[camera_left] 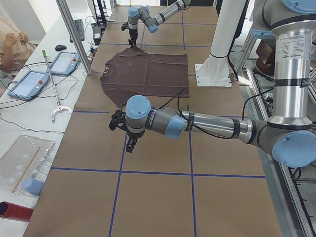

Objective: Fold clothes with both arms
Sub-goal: 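Move the right gripper to the sleeve nearest it and grasp its edge, then fold the sleeve inward with the right gripper while the left gripper reaches the other sleeve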

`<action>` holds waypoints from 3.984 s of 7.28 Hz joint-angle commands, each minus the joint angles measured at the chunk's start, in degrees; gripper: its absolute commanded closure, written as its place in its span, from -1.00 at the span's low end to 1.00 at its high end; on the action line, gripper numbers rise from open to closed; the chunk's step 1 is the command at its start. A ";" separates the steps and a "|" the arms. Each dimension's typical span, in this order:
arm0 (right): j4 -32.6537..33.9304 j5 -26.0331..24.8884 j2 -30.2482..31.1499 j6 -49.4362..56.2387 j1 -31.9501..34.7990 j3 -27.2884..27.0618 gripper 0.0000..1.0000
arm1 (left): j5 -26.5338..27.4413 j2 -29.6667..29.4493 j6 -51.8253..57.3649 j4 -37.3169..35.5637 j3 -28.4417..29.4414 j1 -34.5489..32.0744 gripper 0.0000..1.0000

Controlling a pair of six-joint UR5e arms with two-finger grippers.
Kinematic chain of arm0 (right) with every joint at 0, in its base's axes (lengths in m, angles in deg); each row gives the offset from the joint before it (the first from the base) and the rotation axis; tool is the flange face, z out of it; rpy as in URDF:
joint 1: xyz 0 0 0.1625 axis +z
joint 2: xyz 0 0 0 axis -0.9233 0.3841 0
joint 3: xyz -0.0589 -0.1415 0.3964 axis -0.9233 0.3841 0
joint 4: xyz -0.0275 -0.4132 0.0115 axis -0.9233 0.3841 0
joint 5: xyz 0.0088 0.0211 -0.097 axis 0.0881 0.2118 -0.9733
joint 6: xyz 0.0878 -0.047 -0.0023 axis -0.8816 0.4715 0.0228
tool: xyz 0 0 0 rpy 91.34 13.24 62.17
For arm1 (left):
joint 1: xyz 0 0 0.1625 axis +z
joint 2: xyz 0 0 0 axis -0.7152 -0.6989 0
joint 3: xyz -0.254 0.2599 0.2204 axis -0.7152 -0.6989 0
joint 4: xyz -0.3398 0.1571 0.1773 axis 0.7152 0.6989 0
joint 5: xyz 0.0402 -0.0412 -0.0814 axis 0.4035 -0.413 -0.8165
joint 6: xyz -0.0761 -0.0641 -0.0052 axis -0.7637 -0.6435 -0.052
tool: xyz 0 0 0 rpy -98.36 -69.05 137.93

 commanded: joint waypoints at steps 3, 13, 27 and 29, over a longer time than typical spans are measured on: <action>-0.10 0.11 -0.33 0.49 -0.16 -0.74 1.00 | 0.00 0.09 -0.02 0.00 -0.18 0.00 -1.00; 0.16 -6.65 -17.20 -9.70 -6.23 5.68 -1.00 | -3.08 -5.15 -18.72 5.68 -3.42 7.94 -1.00; 0.52 0.55 7.93 -10.22 -3.06 -27.72 -1.00 | 29.53 -40.78 -56.09 18.19 36.03 37.53 -0.30; 0.52 0.55 7.94 -10.22 -3.06 -27.63 -1.00 | 29.53 -40.69 -56.00 18.28 36.21 37.70 -0.26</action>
